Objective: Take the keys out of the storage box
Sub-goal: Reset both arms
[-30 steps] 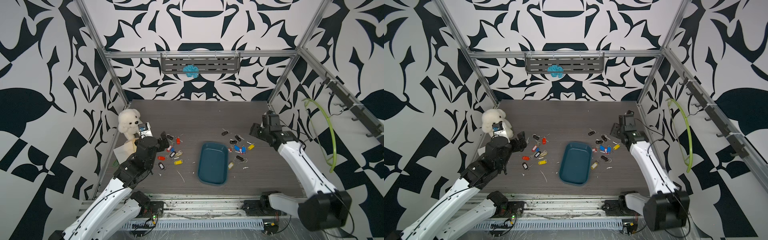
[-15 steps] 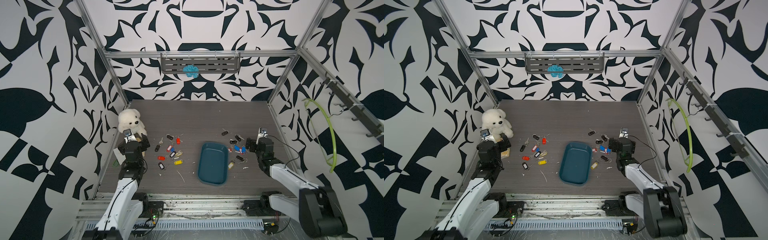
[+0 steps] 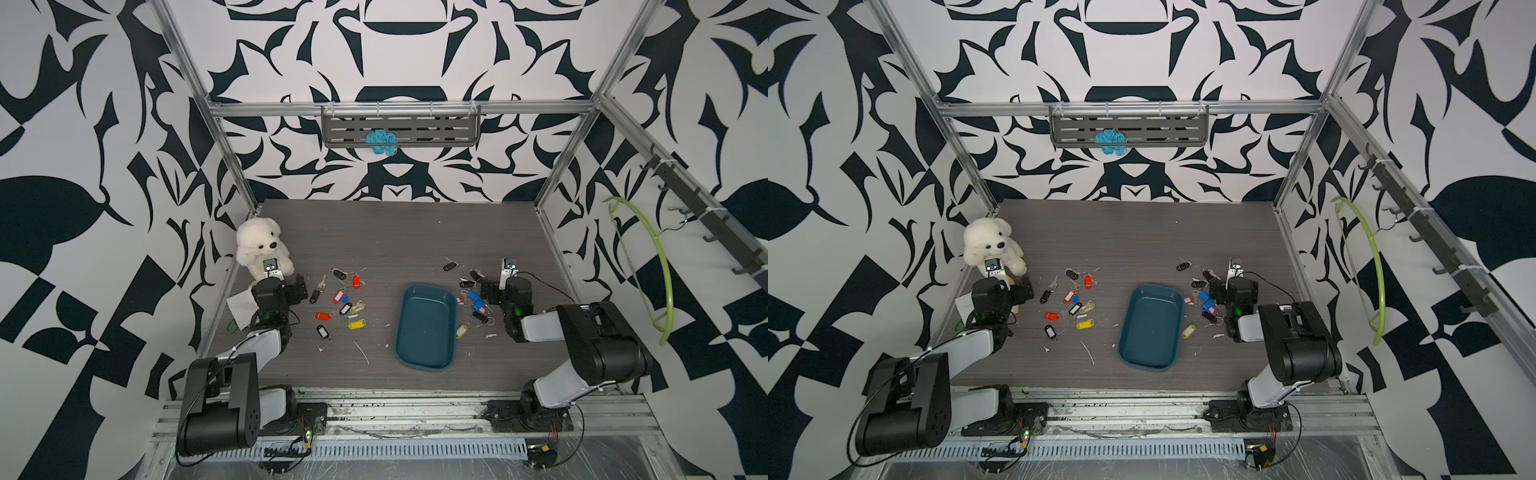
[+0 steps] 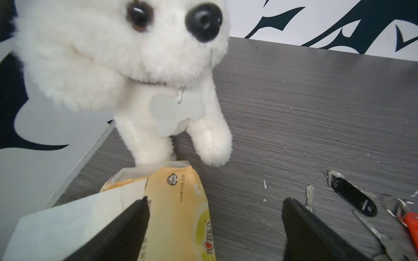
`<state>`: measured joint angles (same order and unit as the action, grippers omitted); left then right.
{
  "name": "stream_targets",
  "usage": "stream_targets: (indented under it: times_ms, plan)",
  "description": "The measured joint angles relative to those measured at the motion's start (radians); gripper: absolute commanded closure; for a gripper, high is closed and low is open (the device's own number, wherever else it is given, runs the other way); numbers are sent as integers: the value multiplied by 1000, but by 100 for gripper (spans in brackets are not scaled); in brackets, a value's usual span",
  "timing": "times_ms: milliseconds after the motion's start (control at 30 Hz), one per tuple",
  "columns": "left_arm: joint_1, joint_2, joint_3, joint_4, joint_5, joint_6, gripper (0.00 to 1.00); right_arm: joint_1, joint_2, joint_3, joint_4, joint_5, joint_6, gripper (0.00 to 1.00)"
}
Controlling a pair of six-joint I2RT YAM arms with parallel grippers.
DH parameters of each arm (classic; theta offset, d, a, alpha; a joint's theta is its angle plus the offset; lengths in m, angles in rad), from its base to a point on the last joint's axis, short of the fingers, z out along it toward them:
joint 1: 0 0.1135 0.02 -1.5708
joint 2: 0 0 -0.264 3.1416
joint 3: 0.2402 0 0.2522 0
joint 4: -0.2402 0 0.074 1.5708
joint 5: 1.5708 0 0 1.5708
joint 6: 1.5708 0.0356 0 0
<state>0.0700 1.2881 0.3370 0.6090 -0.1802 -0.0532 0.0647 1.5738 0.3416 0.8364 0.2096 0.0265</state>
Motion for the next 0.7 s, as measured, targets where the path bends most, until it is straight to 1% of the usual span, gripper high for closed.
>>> stream_targets:
  times_ms: [100,233,300,367,433,467,500,600,700]
  plan:
    - [-18,63,45,-6,10,18,5,0,0,0,0,0,-1,0]
    - [-113,46,34,29,7,66,1,0,0,0,0,0,-1,0]
    - [-145,37,13,65,24,55,0,0,0,0,0,0,-1,0]
    - [-151,60,13,94,41,54,1,0,0,0,0,0,-1,0]
    - [-152,165,14,219,33,54,1,0,0,0,0,0,-1,0]
    - [-150,229,23,253,27,53,1,0,0,0,0,0,-1,0]
    - [-148,257,26,235,27,47,1,0,0,0,0,0,-1,0]
    - [-141,284,14,261,20,43,1,0,0,0,0,0,-1,0]
    - [-133,278,22,268,10,27,1,0,0,0,1,0,-1,0]
